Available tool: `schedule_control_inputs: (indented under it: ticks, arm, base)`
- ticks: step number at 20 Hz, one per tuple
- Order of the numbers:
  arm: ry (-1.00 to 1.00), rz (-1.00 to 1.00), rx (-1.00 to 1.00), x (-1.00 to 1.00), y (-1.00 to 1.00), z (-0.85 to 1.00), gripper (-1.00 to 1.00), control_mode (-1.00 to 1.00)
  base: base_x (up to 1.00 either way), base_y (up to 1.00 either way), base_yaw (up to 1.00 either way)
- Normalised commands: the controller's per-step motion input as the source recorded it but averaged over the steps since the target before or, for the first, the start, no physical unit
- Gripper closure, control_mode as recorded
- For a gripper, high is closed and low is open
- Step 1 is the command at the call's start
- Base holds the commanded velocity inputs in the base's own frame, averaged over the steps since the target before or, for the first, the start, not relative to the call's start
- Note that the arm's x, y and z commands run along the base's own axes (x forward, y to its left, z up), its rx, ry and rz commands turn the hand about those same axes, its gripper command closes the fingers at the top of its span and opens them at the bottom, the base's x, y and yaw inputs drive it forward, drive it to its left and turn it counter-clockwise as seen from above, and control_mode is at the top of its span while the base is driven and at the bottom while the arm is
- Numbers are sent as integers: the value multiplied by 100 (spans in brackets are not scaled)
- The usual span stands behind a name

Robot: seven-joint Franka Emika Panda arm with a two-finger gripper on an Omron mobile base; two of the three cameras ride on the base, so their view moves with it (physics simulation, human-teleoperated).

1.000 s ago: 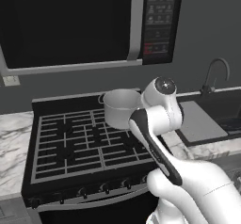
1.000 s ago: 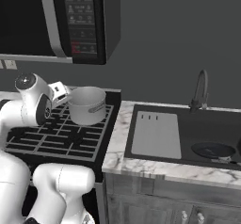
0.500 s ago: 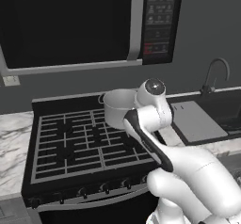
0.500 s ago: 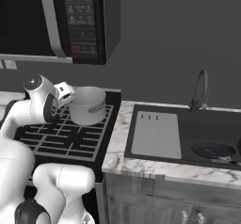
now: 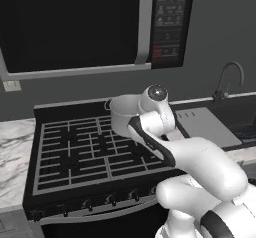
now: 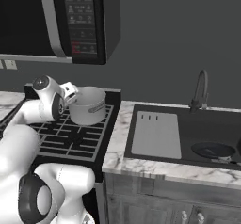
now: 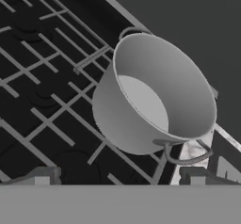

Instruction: Move the pot and pan from the stove into the sink.

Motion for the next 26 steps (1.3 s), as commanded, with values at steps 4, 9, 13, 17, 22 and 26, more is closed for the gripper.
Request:
schedule_control_inputs:
  ticks: [4, 9, 13, 17, 22, 26]
  arm:
    - [0, 1, -2, 39, 0, -19, -100, -100]
    - [0, 2, -3, 35, 0, -21, -100, -100]
    - [0, 2, -4, 29, 0, -19, -100, -100]
    - [0, 2, -3, 27, 0, -19, -100, -100]
    - [0, 2, -4, 25, 0, -20, -100, -100]
    - [2, 2, -6, 13, 0, -17, -100, -100]
  base:
    - [0, 0, 0]
    - [0, 0, 0]
    - [0, 0, 0]
    - [0, 0, 0]
    - [0, 0, 0]
    - [0, 0, 0]
